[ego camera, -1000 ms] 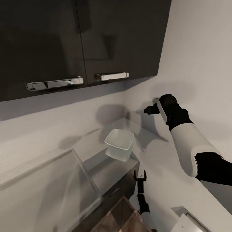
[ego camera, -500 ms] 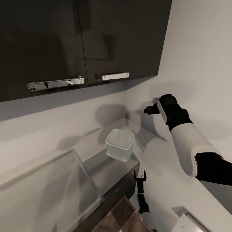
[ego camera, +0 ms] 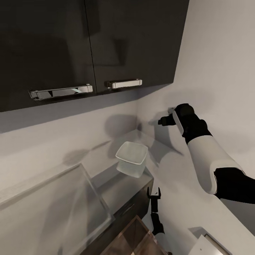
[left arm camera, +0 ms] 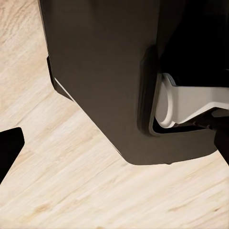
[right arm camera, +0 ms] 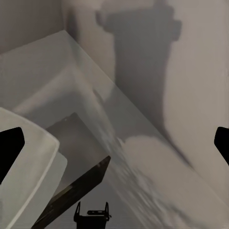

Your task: In the kitchen, take the Vidalia onion out of the sink, dice it on the chopping board with the paring knife, put the diced onion into the bowl on the countertop, then place both the paring knife and the chopping board into the sink.

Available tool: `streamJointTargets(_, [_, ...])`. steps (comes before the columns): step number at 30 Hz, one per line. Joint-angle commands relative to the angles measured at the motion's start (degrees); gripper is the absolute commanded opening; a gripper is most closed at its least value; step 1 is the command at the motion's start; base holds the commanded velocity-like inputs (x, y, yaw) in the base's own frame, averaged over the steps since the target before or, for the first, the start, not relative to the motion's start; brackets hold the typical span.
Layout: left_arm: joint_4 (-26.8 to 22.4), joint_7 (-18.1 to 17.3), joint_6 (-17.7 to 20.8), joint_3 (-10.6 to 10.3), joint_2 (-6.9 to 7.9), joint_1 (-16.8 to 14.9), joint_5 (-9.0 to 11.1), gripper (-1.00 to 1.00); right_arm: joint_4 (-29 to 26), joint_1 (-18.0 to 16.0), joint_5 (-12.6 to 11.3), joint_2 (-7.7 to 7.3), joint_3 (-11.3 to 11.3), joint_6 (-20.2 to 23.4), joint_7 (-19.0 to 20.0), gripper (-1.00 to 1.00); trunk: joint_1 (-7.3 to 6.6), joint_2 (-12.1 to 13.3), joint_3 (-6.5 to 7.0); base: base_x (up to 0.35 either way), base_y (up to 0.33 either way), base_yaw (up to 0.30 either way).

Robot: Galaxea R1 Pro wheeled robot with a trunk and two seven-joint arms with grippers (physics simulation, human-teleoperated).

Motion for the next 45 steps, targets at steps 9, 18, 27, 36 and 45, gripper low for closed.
streamJointTargets(9, [0.07,-0.21,0.06,-0.33,0.03,-0.07,0.21,1.0,-0.03,-0.02,0.55,-0.01,0.06,0.27,0.28,1.0,0.03,-0.12,-0.12,0.0,0.0,0.0])
streamJointTargets(18, [0.07,-0.15,0.09,-0.33,0.05,-0.05,0.21,1.0,0.13,-0.03,0.55,0.03,0.06,0.27,0.3,1.0,0.03,-0.12,-0.12,0.0,0.0,0.0])
streamJointTargets(27, [0.07,-0.15,0.06,-0.33,0.0,-0.05,0.21,1.0,1.06,0.05,0.55,0.1,0.13,0.18,0.31,1.0,0.03,-0.12,-0.12,0.0,0.0,0.0])
streamJointTargets(36, [0.07,-0.15,0.06,-0.33,0.0,-0.05,0.21,1.0,9.35,0.07,0.19,0.9,0.06,-2.77,0.81,1.0,0.03,-0.12,-0.12,0.0,0.0,0.0])
streamJointTargets(45, [0.07,-0.15,0.06,-0.33,0.03,-0.04,0.2,1.0,18.83,0.09,0.34,2.4,-0.19,-14.06,0.41,1.0,0.03,-0.12,-0.12,0.0,0.0,0.0])
